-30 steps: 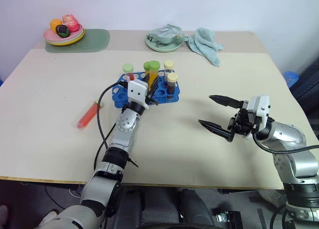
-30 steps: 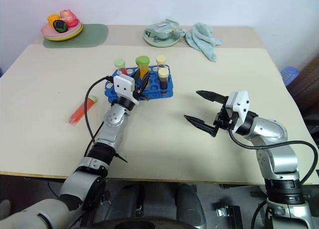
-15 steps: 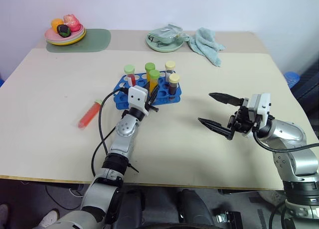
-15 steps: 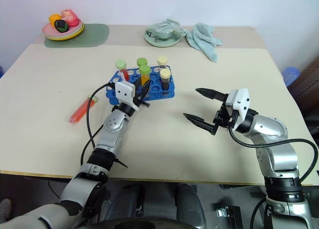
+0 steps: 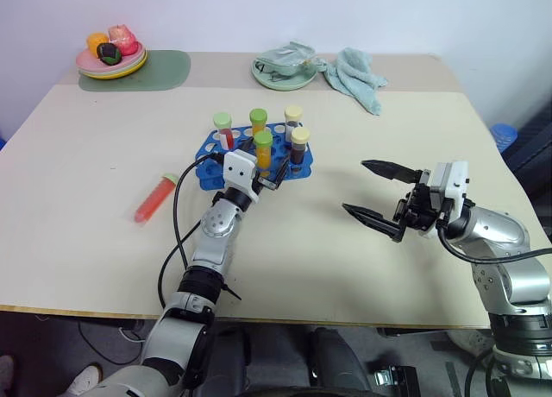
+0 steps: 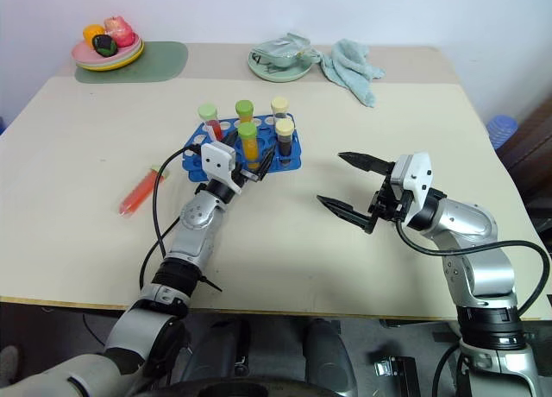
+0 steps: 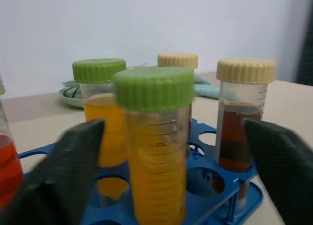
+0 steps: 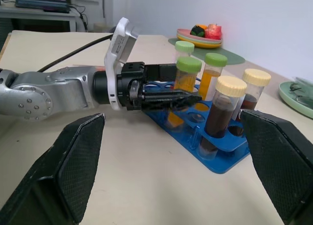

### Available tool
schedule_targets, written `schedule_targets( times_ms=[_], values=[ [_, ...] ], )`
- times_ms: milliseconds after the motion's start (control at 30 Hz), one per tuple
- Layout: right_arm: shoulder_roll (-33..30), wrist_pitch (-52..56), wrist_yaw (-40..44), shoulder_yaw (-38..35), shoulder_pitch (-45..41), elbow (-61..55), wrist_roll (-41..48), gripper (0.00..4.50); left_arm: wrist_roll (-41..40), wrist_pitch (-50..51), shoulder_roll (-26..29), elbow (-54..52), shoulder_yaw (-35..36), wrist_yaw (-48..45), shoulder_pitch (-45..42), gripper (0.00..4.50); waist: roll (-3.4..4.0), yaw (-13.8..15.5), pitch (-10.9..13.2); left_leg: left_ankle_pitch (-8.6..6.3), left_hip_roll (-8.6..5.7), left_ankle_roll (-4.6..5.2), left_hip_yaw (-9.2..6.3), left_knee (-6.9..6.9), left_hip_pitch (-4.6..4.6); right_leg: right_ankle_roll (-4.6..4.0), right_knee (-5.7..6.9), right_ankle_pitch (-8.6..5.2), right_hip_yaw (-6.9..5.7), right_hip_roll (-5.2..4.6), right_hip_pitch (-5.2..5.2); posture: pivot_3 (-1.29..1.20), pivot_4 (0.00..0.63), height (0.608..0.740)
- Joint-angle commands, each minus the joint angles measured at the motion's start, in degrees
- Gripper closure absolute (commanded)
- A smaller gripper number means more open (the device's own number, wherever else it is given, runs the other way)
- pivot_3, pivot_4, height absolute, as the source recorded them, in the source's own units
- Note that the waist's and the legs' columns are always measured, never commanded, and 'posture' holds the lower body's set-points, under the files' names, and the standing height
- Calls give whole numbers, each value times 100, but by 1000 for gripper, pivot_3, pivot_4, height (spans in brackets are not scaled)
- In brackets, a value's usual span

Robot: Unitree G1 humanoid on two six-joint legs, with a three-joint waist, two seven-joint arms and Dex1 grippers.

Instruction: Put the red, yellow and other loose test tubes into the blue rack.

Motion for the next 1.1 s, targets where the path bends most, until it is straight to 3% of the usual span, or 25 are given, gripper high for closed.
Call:
schedule_targets(
  times_ms=[33,267,467,633,733,833,967,1100],
  values=[
    [44,-84,-13,-51,-77,-96,70,0,-47,-27,1,-536,19,0,165,59,0,-1,0,0,0,0,0,0,0,0,0,0,0,0,0,0,150,740],
    [-21,-18,140,-9,-34,-75,117,0,-676,1792,639,-2864,408,-118,867,59,0,-26,0,0,3,0,-1,0,1,0,10,0,1,0,-4,0,150,740],
    [34,-104,435,168,-83,85,66,0,-974,5144,1694,-4671,1316,741,1283,59,1,-20,0,0,6,0,-5,2,2,0,14,0,0,1,-2,0,150,740],
    [219,-189,538,385,-323,285,17,0,-1300,7733,2498,-5100,2043,1057,865,59,-3,-15,2,-1,5,1,-6,3,1,0,13,-1,-1,2,-2,0,150,740],
    [289,-225,612,477,-461,410,-12,0,-1690,9634,3581,-4994,1762,404,336,59,-10,-27,6,0,4,0,-12,4,-1,0,18,-2,-5,5,-6,0,150,740],
    [344,-276,661,527,-580,541,-47,0,-2001,10322,4378,-4502,1344,-298,-231,59,-10,-25,6,0,3,0,-10,1,-1,0,16,-2,-5,3,-6,0,150,740],
    [389,-338,686,572,-638,605,-63,0,-2524,10505,5328,-3760,305,-1886,-811,59,-9,-35,6,0,4,-1,-8,-2,0,-1,18,-3,-5,5,-10,0,150,740],
    [413,-365,670,574,-613,586,-61,0,-2448,10375,5850,-3277,-467,-2615,-1092,59,-7,-57,7,0,6,-1,-5,-4,-1,-3,20,-3,-3,8,-15,0,150,740]
  ],
)
